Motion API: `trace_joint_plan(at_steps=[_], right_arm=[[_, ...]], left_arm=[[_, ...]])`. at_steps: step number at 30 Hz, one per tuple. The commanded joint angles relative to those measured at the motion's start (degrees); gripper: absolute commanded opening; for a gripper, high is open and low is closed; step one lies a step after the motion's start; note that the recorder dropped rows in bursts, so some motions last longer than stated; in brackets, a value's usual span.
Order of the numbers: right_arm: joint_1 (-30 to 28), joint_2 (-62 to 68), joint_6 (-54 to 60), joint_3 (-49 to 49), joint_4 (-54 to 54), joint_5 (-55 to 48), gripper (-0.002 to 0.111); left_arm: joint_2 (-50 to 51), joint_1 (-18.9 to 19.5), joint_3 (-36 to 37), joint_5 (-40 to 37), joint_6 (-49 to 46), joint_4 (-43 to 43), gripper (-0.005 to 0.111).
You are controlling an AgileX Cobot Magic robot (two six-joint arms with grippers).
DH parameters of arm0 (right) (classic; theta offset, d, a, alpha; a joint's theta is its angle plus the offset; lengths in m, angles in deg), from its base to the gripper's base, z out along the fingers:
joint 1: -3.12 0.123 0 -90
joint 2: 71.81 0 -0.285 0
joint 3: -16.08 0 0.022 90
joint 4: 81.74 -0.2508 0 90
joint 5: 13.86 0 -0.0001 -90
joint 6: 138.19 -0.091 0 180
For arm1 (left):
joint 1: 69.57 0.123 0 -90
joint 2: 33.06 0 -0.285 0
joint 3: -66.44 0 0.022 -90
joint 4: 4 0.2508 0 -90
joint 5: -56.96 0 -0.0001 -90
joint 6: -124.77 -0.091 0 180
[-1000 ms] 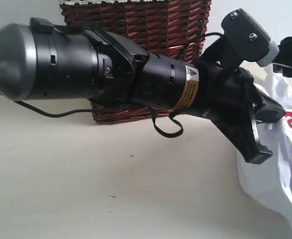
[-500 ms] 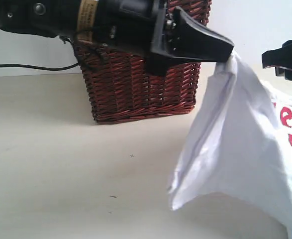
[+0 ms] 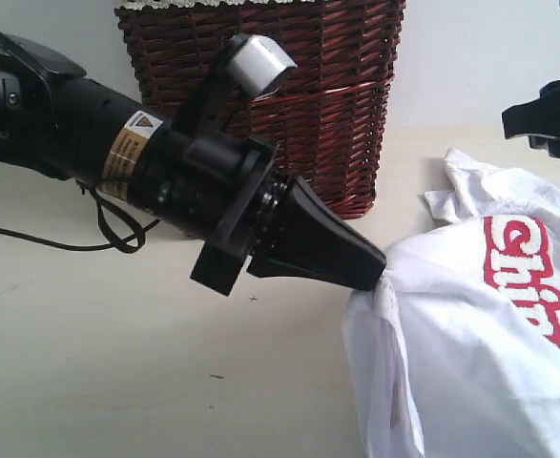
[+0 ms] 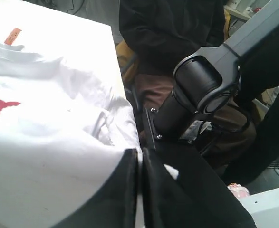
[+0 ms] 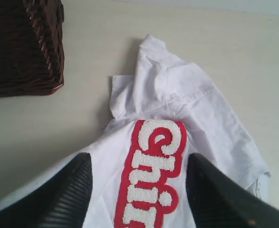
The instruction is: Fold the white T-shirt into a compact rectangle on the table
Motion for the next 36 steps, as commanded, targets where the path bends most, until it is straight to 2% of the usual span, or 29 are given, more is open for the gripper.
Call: trace_joint_plan(at_steps=[1,6,8,9,13,14,15,18,19,21,26,32,36], right_arm=[[0.1,-0.3,8.9,-0.4,-2.4,-0.2,0.056],[0.1,-0.3,20.0,-0.4,-6.5,-0.7,0.056],[0.1,-0.3,20.3,-0.4,-7.0,-0.7,0.051],[0.1,-0.3,20.0,-0.4,-7.0,-0.5,0.046],[0.1,-2.1,17.1,-0.4,-6.9,3.8,0.006],[0.1,-2.9,17.1,-0.4,-6.9,6.2,0.000],[0.1,-4.1,17.1,-0.4,-6.9,8.7,0.000],[0.1,-13.0,17.1,-0.4,-5.6,25.0,0.000],[0.1,-15.2,17.1,-0.4,-5.6,26.3,0.000],[0.1,-22.0,15.7,-0.4,-5.7,22.7,0.000],[0.1,-41.1,16.1,1.2,-1.6,-4.4,0.000],[0.1,-56.9,9.4,14.5,-3.1,-7.3,0.000],[0.1,-62.5,4.2,23.8,-2.3,-2.2,0.000]], left_arm=[[-0.4,0.3,1.2,-0.8,0.2,-0.8,0.000],[-0.4,0.8,1.2,-11.1,0.2,-0.8,0.000],[-0.4,1.4,1.2,-12.7,0.2,-0.8,0.000],[-0.4,2.0,1.2,-13.5,0.2,-0.8,0.000],[-1.1,4.8,1.2,-18.8,0.2,-0.8,0.000],[-1.3,5.8,1.0,-19.2,0.2,-0.8,0.000],[-1.8,6.9,0.8,-19.4,0.2,-0.8,0.000],[-4.5,10.9,-0.3,-19.1,0.2,-0.8,0.000],[-5.0,11.5,-0.3,-18.9,0.2,-0.8,0.000],[-5.8,12.3,-0.3,-18.5,0.2,-0.8,0.000],[-6.3,12.3,-0.3,-16.5,0.2,-0.8,0.000],[-6.3,12.3,-0.3,-16.4,0.2,-0.8,0.000],[-6.3,12.3,-0.3,-16.4,0.2,-0.8,0.000]])
